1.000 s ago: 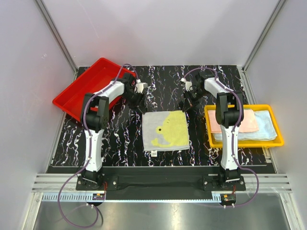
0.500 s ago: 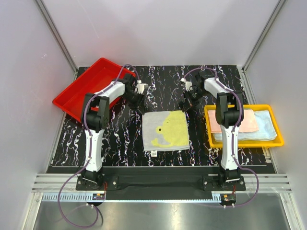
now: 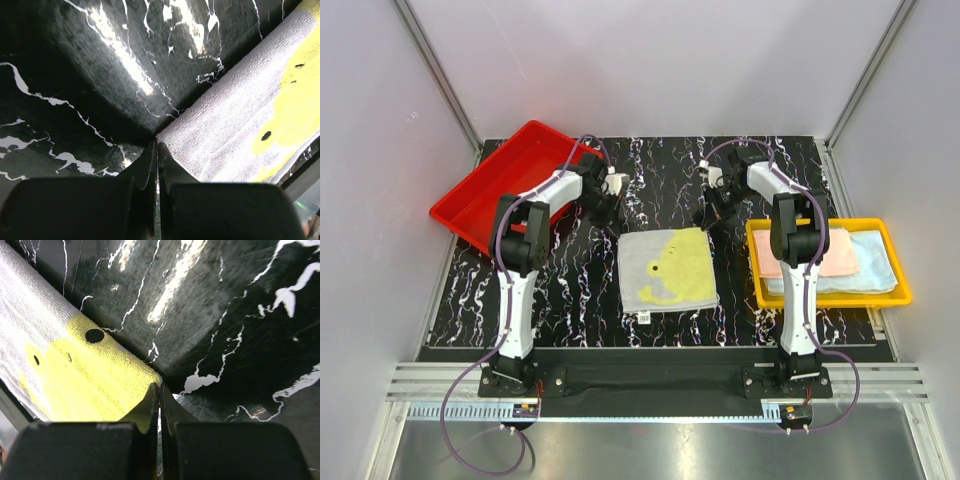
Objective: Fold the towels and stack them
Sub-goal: Fold the towel
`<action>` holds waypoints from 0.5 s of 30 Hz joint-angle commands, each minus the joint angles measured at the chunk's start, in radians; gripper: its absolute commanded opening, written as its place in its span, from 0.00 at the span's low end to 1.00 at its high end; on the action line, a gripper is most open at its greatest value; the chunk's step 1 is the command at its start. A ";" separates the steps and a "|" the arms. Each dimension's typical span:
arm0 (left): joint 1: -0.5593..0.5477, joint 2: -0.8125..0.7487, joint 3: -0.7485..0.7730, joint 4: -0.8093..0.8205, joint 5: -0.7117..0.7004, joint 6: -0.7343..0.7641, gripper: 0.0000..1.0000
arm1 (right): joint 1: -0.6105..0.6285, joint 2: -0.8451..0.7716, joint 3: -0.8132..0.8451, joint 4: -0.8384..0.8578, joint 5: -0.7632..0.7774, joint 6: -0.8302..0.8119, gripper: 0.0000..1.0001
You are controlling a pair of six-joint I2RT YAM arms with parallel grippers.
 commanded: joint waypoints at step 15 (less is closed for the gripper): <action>-0.002 -0.045 -0.001 0.112 -0.163 -0.019 0.00 | -0.016 -0.089 -0.065 0.176 0.163 0.096 0.00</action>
